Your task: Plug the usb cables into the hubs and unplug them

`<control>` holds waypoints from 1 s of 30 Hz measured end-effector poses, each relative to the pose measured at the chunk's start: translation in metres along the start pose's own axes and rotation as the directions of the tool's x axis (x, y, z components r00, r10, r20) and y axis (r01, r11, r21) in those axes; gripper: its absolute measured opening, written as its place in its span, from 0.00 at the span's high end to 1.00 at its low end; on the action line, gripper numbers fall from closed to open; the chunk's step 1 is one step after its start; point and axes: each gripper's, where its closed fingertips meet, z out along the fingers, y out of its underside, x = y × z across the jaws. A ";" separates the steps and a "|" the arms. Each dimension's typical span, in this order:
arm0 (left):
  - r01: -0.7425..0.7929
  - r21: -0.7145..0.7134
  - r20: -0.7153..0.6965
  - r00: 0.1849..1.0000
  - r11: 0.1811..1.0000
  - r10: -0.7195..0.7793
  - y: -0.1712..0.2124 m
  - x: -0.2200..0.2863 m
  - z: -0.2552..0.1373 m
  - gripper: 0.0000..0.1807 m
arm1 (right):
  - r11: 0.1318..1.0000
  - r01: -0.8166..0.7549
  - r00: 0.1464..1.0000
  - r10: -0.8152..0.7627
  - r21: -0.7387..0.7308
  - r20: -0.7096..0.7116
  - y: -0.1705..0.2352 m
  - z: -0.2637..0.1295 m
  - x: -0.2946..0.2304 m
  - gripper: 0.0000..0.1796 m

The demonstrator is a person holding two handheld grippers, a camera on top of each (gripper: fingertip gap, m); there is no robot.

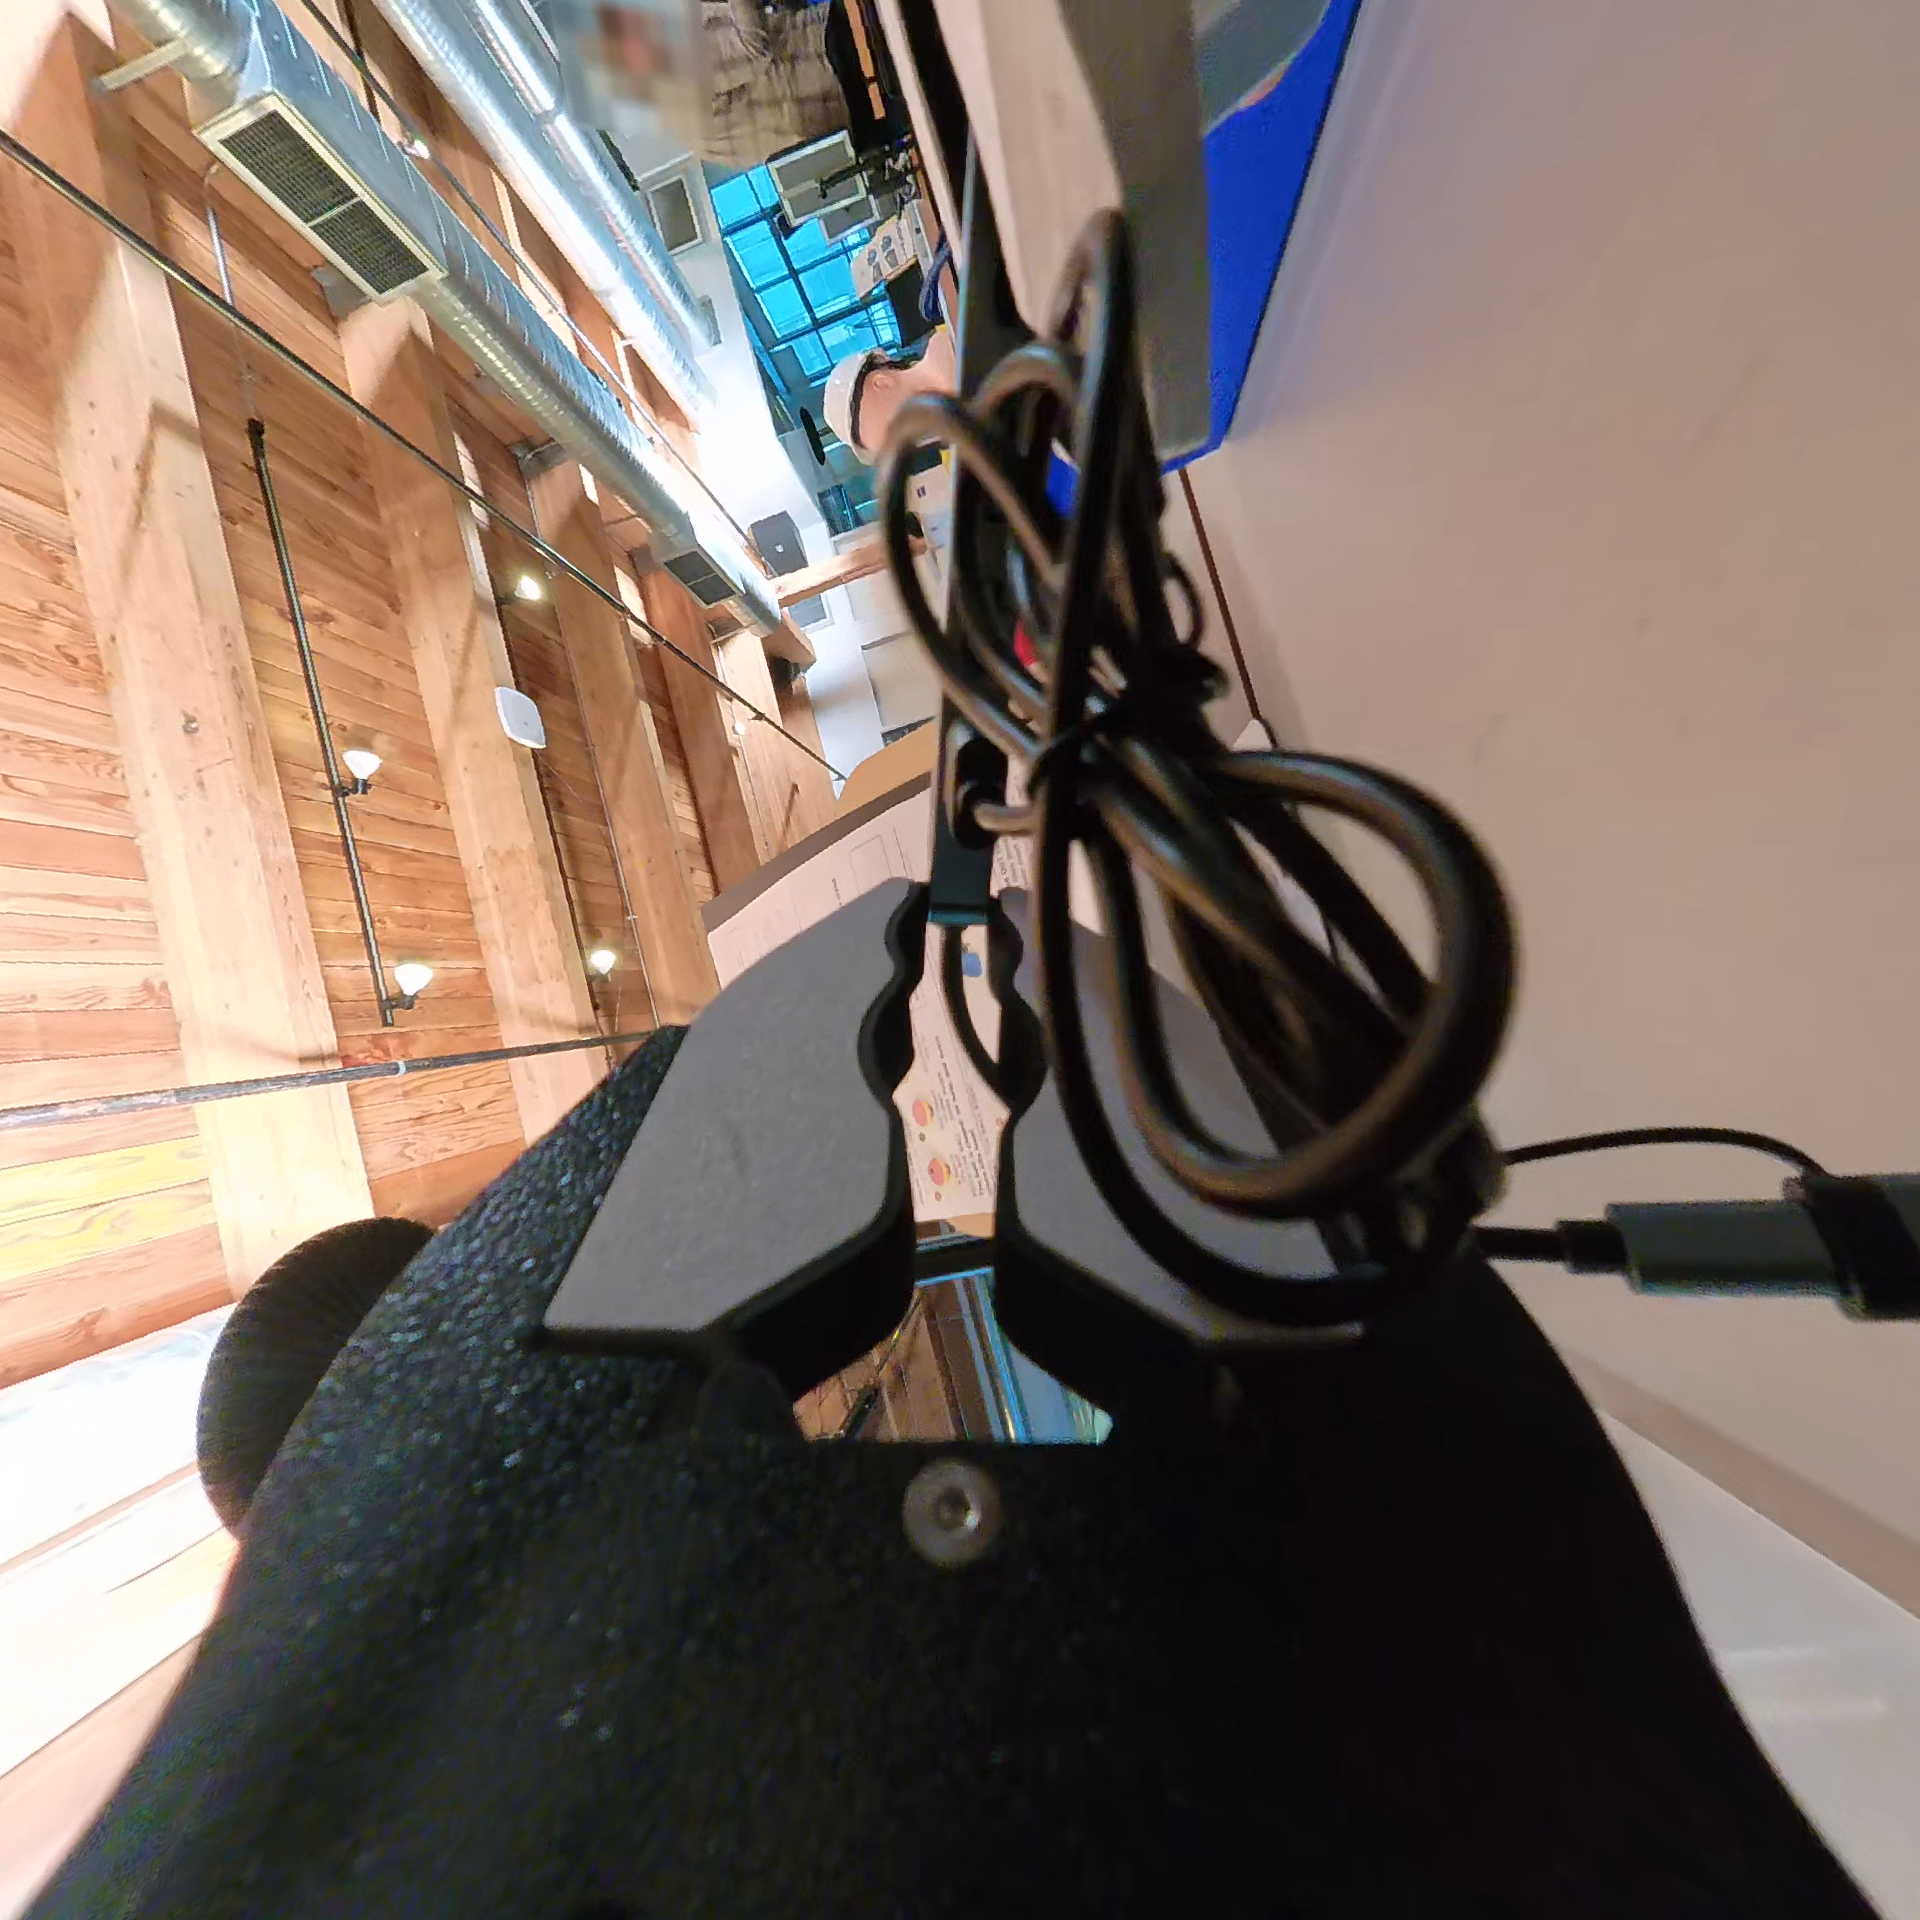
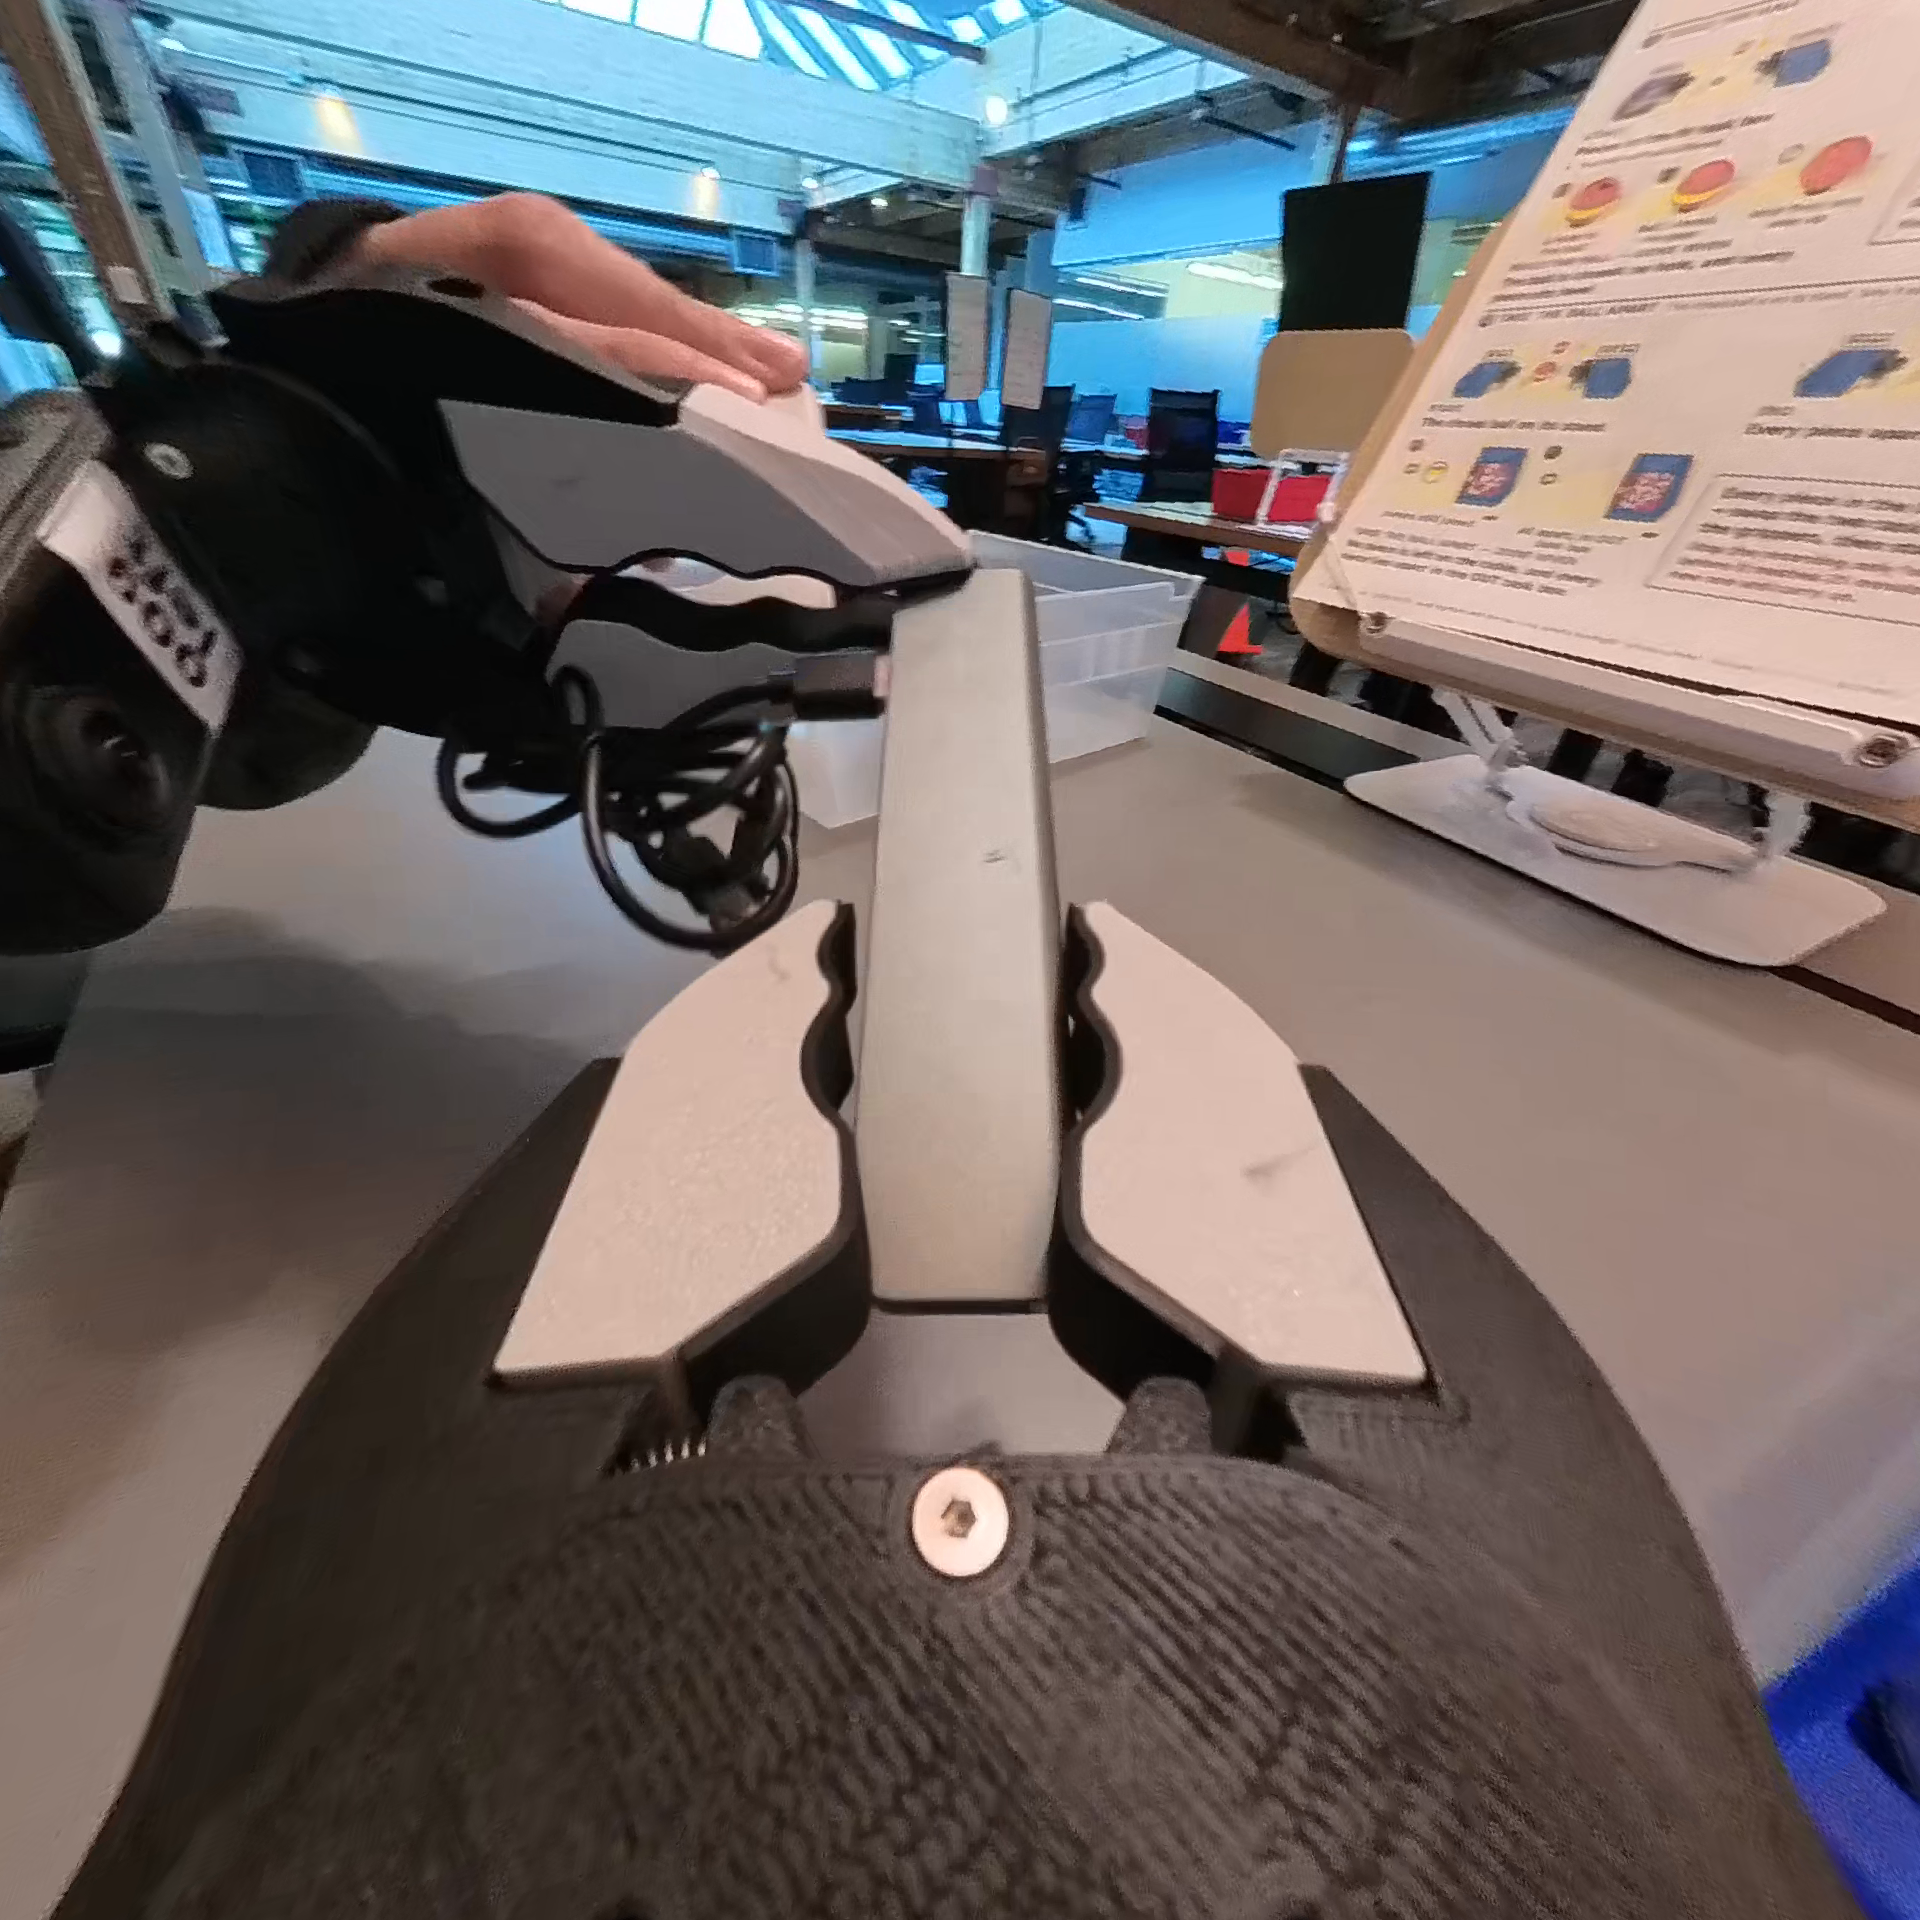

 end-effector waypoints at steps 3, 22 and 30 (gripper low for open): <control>0.032 0.006 0.018 0.999 0.999 -0.032 -0.002 -0.003 0.000 0.94 | 1.000 -0.012 1.000 0.012 0.015 -0.009 -0.002 -0.002 0.002 0.80; 0.951 -0.301 -0.117 0.037 0.071 -0.992 -0.018 -0.008 -0.017 0.90 | 0.997 -0.076 0.977 0.071 -0.014 -0.199 0.004 -0.007 0.032 0.80; 0.934 -0.356 -0.125 -0.039 0.008 -0.991 -0.033 0.021 0.003 0.91 | 0.997 -0.064 0.982 0.054 -0.049 -0.178 0.008 -0.005 0.027 0.80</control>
